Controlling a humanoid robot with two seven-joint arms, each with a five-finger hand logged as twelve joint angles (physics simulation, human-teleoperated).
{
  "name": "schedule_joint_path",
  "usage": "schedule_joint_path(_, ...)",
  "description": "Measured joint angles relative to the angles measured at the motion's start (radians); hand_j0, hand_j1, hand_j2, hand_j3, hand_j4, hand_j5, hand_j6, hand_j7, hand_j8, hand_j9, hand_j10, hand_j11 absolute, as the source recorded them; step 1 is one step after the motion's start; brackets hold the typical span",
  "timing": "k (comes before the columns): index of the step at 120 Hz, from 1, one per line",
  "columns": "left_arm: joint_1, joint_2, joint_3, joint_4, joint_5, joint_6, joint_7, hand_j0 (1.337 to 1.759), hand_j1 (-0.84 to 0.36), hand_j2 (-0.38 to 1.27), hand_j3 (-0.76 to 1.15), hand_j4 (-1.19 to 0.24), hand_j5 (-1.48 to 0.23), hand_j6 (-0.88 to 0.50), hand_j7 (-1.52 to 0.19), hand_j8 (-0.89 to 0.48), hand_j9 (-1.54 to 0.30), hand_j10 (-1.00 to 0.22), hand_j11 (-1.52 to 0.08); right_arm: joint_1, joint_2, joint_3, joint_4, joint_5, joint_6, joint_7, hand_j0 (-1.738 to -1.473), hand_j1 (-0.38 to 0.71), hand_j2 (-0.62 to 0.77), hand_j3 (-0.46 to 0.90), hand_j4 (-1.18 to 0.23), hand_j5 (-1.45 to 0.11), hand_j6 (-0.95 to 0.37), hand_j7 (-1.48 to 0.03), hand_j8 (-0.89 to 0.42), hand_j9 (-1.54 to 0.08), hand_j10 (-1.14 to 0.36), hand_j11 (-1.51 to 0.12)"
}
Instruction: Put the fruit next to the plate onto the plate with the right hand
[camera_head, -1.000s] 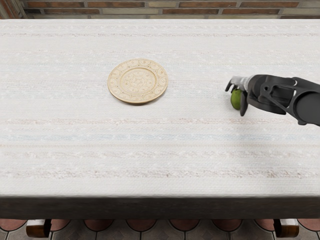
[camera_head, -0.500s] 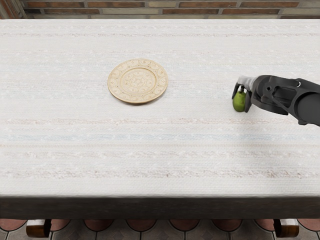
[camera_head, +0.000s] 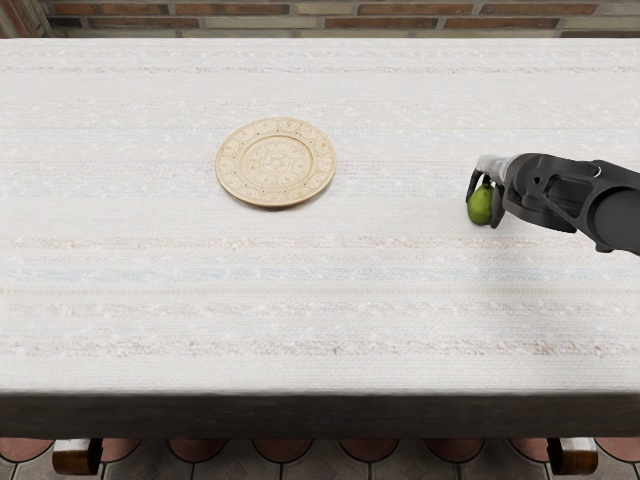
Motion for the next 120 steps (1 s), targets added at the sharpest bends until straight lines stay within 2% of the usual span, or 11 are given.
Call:
schedule_joint_path(11, 0.000, 0.000, 0.000, 0.000, 0.000, 0.000, 0.000, 1.658, 0.33, 0.00, 0.00, -0.02, -0.02, -0.02, -0.02, -0.02, -0.02, -0.02, -0.02, -0.001, 0.001, 0.000, 0.000, -0.001, -0.001, 0.000, -1.643, 0.21, 0.04, 0.00, -0.67, -0.85, -0.45, -0.90, -0.52, -0.88, -0.71, -0.87)
schedule_joint_path(24, 0.000, 0.000, 0.000, 0.000, 0.000, 0.000, 0.000, 1.658, 0.33, 0.00, 0.00, -0.02, -0.02, -0.02, -0.02, -0.02, -0.02, -0.02, -0.02, 0.000, 0.015, -0.005, -0.015, -0.008, -0.001, -0.002, -1.639, 0.20, -0.03, 0.00, -0.69, -0.85, -0.47, -0.90, -0.53, -0.89, -0.71, -0.88)
schedule_joint_path(26, 0.000, 0.000, 0.000, 0.000, 0.000, 0.000, 0.000, 1.658, 0.33, 0.00, 0.00, -0.02, -0.02, -0.02, -0.02, -0.02, -0.02, -0.02, -0.02, 0.000, 0.017, -0.006, -0.017, -0.008, -0.001, -0.002, -1.638, 0.20, 0.01, 0.00, -0.69, -0.85, -0.47, -0.90, -0.53, -0.89, -0.71, -0.88)
schedule_joint_path(39, 0.000, 0.000, 0.000, 0.000, 0.000, 0.000, 0.000, 1.658, 0.33, 0.00, 0.00, -0.02, -0.02, -0.02, -0.02, -0.02, -0.02, -0.02, -0.02, 0.003, 0.025, -0.009, -0.022, -0.010, 0.000, -0.003, -1.636, 0.22, 0.01, 0.00, -0.68, -0.88, -0.47, -0.91, -0.53, -0.90, -0.73, -0.88)
schedule_joint_path(44, 0.000, 0.000, 0.000, 0.000, 0.000, 0.000, 0.000, 1.658, 0.33, 0.00, 0.00, -0.02, -0.02, -0.02, -0.02, -0.02, -0.02, -0.02, -0.02, 0.005, 0.026, -0.009, -0.023, -0.003, 0.002, -0.002, -1.637, 0.21, 0.07, 0.00, -0.67, -0.90, -0.46, -0.93, -0.54, -0.91, -0.74, -0.90)
schedule_joint_path(66, 0.000, 0.000, 0.000, 0.000, 0.000, 0.000, 0.000, 1.658, 0.33, 0.00, 0.00, -0.02, -0.02, -0.02, -0.02, -0.02, -0.02, -0.02, -0.02, 0.014, 0.026, 0.002, -0.021, 0.020, 0.010, 0.000, -1.644, 0.24, 0.13, 0.00, -0.63, -0.98, -0.41, -0.97, -0.49, -0.97, -0.75, -0.97)
schedule_joint_path(70, 0.000, 0.000, 0.000, 0.000, 0.000, 0.000, 0.000, 1.658, 0.33, 0.00, 0.00, -0.02, -0.02, -0.02, -0.02, -0.02, -0.02, -0.02, -0.02, 0.020, 0.025, 0.006, -0.021, 0.026, 0.011, 0.000, -1.646, 0.25, 0.20, 0.00, -0.63, -0.99, -0.42, -0.98, -0.48, -0.98, -0.75, -0.97)
schedule_joint_path(84, 0.000, 0.000, 0.000, 0.000, 0.000, 0.000, 0.000, 1.658, 0.33, 0.00, 0.00, -0.02, -0.02, -0.02, -0.02, -0.02, -0.02, -0.02, -0.02, 0.033, 0.024, 0.036, -0.019, 0.037, 0.015, 0.001, -1.649, 0.28, 0.27, 0.00, -0.62, -1.01, -0.41, -0.99, -0.47, -1.00, -0.76, -0.99)
schedule_joint_path(91, 0.000, 0.000, 0.000, 0.000, 0.000, 0.000, 0.000, 1.658, 0.33, 0.00, 0.00, -0.02, -0.02, -0.02, -0.02, -0.02, -0.02, -0.02, -0.02, 0.039, 0.025, 0.050, -0.018, 0.043, 0.016, 0.001, -1.649, 0.25, 0.17, 0.00, -0.61, -1.02, -0.41, -0.99, -0.47, -1.00, -0.76, -1.00)
schedule_joint_path(120, 0.000, 0.000, 0.000, 0.000, 0.000, 0.000, 0.000, 1.658, 0.33, 0.00, 0.00, -0.02, -0.02, -0.02, -0.02, -0.02, -0.02, -0.02, -0.02, 0.129, 0.092, 0.062, -0.009, 0.061, 0.040, 0.000, -1.653, 0.31, 0.30, 0.00, -0.58, -1.05, -0.38, -1.00, -0.44, -1.01, -0.76, -1.01)
